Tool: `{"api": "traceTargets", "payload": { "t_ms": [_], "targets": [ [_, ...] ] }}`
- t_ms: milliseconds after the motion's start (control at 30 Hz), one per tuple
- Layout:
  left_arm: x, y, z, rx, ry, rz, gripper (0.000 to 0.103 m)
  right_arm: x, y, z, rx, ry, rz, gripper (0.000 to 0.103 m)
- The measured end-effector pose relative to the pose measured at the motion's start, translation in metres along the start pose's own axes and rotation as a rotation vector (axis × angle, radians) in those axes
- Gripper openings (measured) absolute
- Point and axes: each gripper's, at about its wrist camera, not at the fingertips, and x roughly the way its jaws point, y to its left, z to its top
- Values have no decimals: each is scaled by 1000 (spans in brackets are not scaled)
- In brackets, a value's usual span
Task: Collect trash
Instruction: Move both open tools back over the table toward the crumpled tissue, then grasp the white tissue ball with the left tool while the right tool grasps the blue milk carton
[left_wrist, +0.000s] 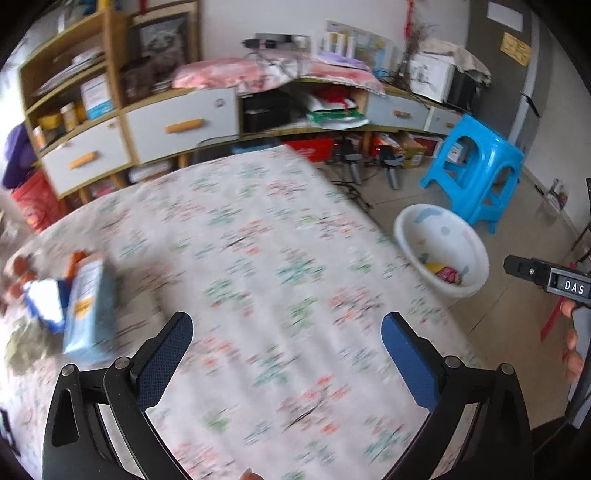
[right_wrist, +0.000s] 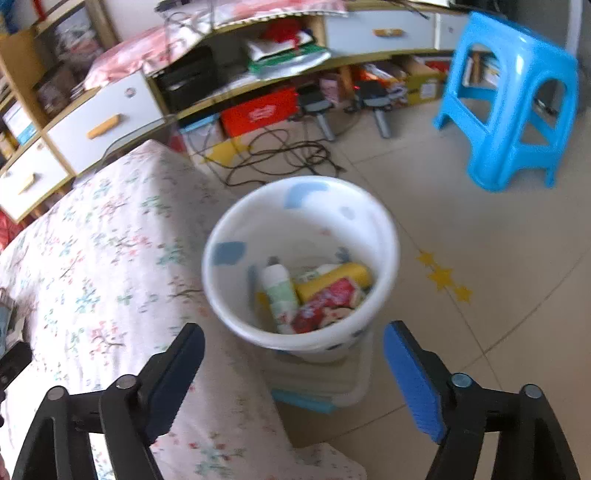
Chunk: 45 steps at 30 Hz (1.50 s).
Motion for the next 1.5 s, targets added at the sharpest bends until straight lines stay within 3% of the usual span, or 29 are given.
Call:
{"api": "traceTargets", "payload": {
  "t_ms": [133, 433, 900, 1000, 1100, 1200, 1233, 1500],
  "targets": [
    [-14, 39, -18, -55, 11, 43, 103, 2, 30, -3, -64, -2, -5, 98],
    [-33, 132, -60, -211, 109, 139, 103, 15, 96, -19, -203, 28, 11, 100],
    [-57, 216, -126, -360, 146, 125, 102, 38, 166, -49, -325, 91, 48, 100],
    [-57, 226, -136, -376, 142, 117, 92, 43, 180, -54, -338, 106, 64, 100],
    [-55, 235, -144, -388, 148, 122, 73, 47, 193, -57, -346, 113, 76, 100],
    [-50, 243, -151, -417, 161, 105, 43, 51, 208, -61, -362, 117, 86, 100],
    [-50, 245, -152, -420, 161, 104, 27, 52, 212, -62, -366, 117, 88, 100],
    [-66, 261, -154, -455, 104, 100, 23, 66, 255, -75, -425, 132, 117, 100]
  ]
}}
